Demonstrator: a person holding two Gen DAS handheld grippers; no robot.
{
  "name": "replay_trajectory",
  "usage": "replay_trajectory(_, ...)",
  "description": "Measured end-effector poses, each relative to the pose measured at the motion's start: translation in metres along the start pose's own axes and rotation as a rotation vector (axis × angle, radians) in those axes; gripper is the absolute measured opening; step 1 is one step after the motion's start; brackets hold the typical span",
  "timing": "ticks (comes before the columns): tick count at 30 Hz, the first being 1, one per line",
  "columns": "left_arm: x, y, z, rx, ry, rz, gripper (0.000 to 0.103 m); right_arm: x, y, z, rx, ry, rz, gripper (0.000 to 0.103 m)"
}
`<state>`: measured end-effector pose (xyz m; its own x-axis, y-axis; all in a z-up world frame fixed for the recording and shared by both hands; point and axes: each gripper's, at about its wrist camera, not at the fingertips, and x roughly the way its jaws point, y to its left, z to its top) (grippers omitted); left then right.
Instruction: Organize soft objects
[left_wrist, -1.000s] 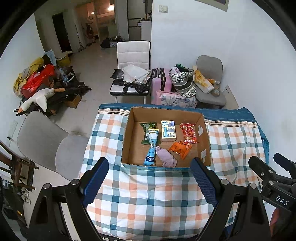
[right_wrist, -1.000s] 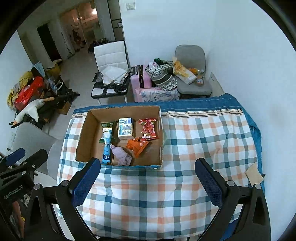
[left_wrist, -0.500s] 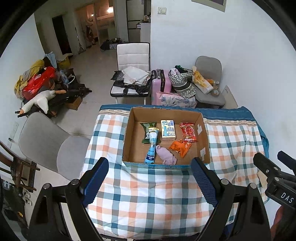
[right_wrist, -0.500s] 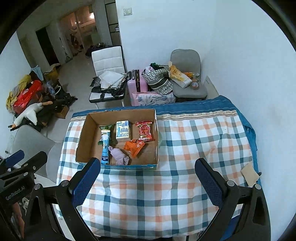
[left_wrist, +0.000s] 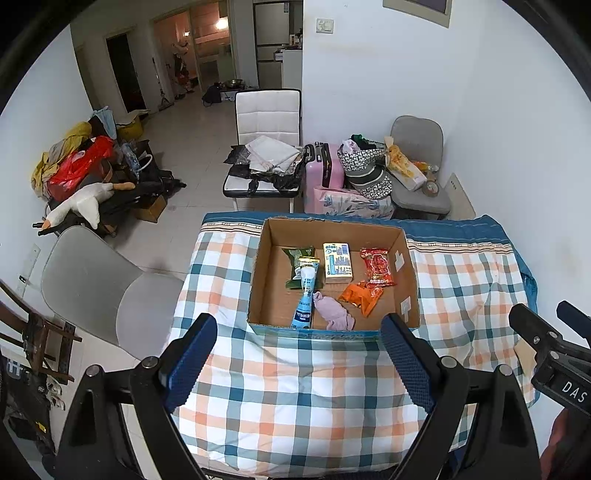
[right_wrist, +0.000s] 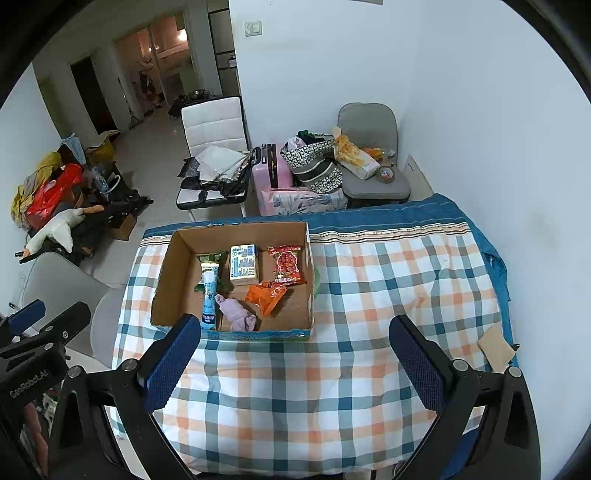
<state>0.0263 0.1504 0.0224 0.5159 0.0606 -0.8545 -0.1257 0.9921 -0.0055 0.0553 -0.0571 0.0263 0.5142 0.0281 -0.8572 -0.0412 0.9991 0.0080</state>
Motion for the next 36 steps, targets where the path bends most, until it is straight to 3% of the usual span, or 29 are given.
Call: replay_trajectory(36,-0.0038,0.0005,-0.003,0.003,-0.005,0.004,0.091,-0.0097,-0.004,-0.0054,0.012,-0.01,-0.004,0.103)
